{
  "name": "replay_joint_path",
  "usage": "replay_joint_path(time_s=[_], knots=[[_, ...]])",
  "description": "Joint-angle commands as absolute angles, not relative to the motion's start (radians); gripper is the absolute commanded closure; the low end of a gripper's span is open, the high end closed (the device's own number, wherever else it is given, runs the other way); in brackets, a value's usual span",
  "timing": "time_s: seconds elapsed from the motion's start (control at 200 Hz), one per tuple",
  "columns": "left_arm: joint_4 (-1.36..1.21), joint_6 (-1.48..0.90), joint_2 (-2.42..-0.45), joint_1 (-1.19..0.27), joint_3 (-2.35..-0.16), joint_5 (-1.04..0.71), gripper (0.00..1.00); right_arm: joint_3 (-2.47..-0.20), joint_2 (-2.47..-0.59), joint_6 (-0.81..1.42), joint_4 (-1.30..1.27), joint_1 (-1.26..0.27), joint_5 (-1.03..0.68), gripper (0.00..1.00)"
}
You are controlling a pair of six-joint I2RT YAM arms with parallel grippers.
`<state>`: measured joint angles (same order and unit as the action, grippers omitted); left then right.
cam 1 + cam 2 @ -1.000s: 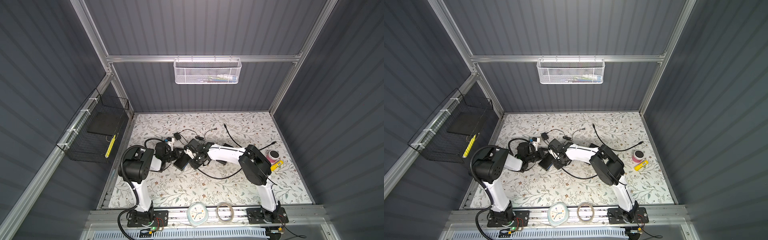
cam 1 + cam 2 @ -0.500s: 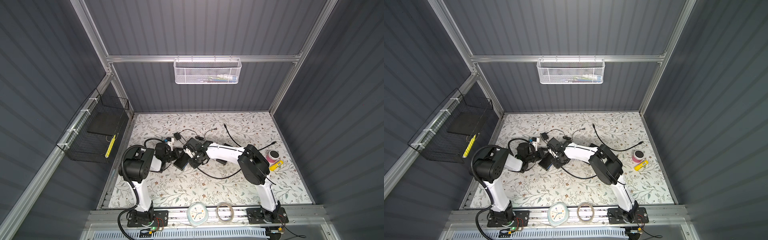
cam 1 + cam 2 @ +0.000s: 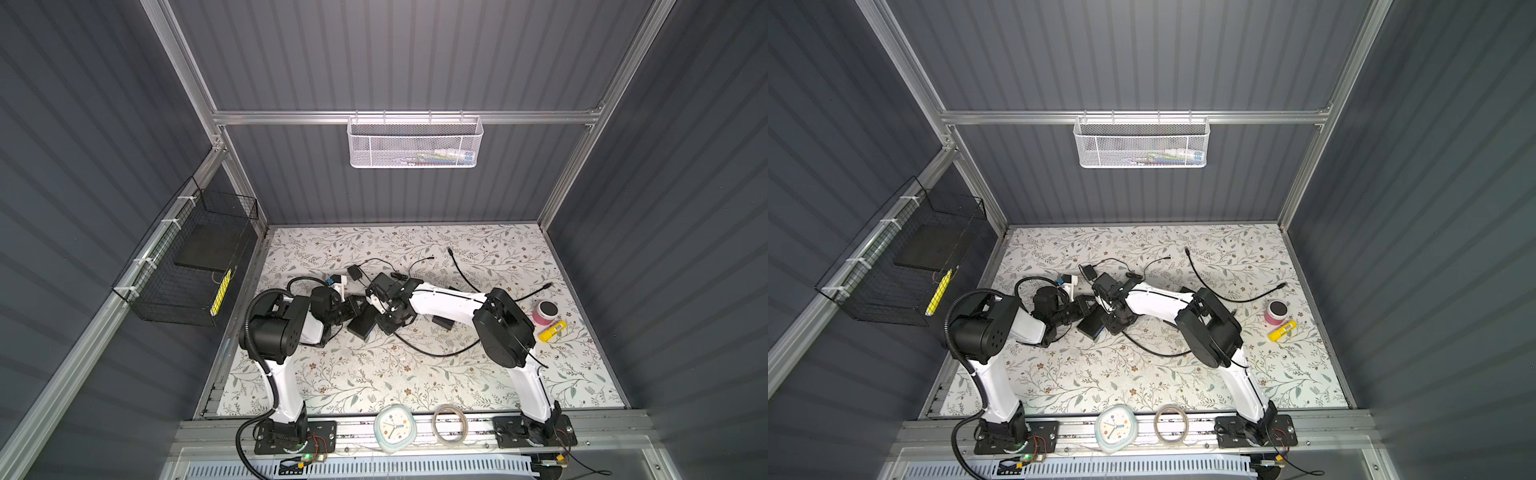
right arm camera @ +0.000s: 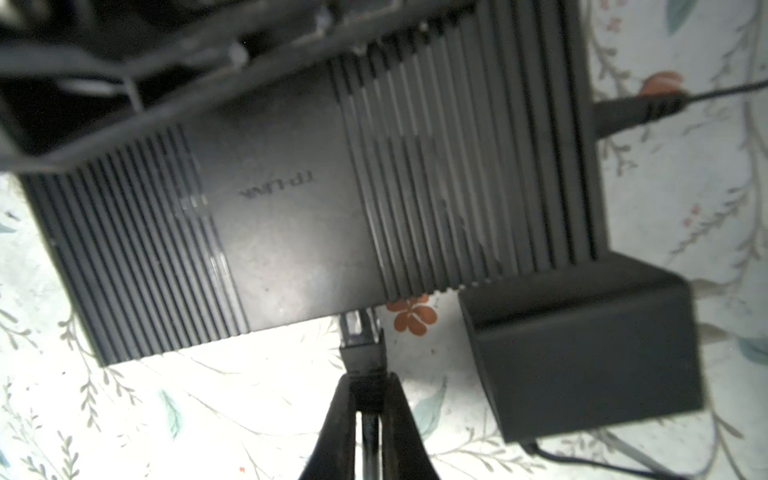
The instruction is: Insert the plug into the switch port
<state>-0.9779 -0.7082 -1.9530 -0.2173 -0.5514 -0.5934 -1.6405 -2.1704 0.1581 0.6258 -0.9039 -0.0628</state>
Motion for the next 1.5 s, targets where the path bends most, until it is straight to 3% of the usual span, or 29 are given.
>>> replay_joint_path(time_s=[0.0, 1.316, 1.496], knots=[[-0.567, -0.724, -2.076, -0.295, -0.445, -0.653, 0.79, -1.768, -2.154, 0.154, 0.237, -0.905, -0.069, 1.00], [-0.568, -0.684, -2.087, -0.359, -0.447, -0.688, 0.82, -1.845, -2.217, 0.094, 0.188, -0.898, -0.122, 1.00], [-0.418, -0.662, -1.986, -0.355, -0.488, -0.635, 0.77, -1.764, -2.177, 0.100, 0.187, -0.901, -0.131, 1.00]])
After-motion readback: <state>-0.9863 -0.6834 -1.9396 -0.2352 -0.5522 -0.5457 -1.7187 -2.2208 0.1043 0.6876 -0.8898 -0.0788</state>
